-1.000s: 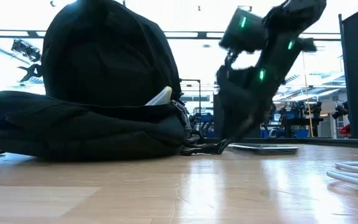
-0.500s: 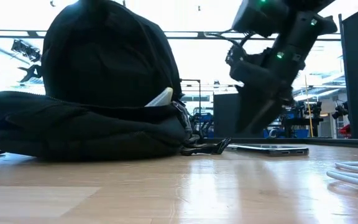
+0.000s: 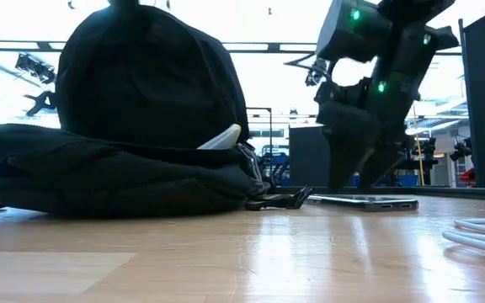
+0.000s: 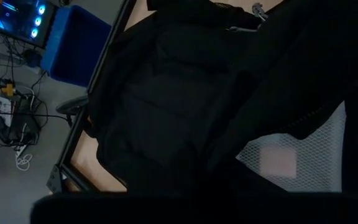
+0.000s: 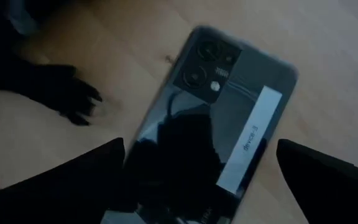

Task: Unpack backpack
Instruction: Put the cellphone into the backpack

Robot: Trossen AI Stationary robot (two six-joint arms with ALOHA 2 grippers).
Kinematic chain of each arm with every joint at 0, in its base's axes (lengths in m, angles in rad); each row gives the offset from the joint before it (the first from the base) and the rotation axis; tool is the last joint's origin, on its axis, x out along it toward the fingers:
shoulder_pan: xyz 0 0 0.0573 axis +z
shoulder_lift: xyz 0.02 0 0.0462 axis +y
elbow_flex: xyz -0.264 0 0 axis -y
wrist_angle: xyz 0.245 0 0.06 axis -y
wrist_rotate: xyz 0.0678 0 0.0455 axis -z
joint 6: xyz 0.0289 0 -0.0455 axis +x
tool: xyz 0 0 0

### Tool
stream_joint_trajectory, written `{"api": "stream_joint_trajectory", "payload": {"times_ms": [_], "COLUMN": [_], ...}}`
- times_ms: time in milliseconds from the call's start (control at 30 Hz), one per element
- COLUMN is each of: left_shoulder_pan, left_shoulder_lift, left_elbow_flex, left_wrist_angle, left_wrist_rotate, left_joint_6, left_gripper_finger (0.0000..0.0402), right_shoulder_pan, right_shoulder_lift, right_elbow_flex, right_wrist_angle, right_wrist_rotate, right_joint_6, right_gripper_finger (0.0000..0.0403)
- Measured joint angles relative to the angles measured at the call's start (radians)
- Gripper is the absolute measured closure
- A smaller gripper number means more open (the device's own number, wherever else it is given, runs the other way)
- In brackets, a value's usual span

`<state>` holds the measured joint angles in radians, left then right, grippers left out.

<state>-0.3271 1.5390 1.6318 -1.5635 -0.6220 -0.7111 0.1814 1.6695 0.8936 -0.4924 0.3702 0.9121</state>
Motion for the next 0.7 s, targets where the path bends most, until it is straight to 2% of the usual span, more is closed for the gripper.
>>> {"api": "stream_joint_trajectory", "payload": {"times_ms": [200,333,433,533,700], "left_shoulder_pan": [0.000,0.000,0.000,0.000,0.000], "left_shoulder_lift": [0.005,0.005,0.005,0.005,0.005], "left_elbow_flex": [0.000,0.000,0.000,0.000,0.000], "left_wrist_angle": [0.000,0.000,0.000,0.000,0.000], "left_wrist_rotate": [0.007,0.007,0.007,0.007,0.007], "left_joint_6": [0.002,0.002,0.001,0.001,0.001], "left_gripper_finger": [0.0401,0.0401,0.0401,0.0401,0.0401], "right_shoulder_pan": [-0.009,-0.013,-0.014,-0.014,-0.015], "right_shoulder_lift": [0.107,0.132,0.133,0.133,0.132], "right_elbow_flex": [0.008,0.009,0.013,0.013,0.014], "right_wrist_angle": [0.061,0.060,0.034,0.019,0.021], "right_wrist_rotate": [-0.009,-0.020,-0.032,-0.049,-0.072], "right_joint_6": [0.012,0.043,0.062,0.063,0.022], "right_gripper_finger": [0.0007,0.0007,0.0031,0.0072,0.0077]}}
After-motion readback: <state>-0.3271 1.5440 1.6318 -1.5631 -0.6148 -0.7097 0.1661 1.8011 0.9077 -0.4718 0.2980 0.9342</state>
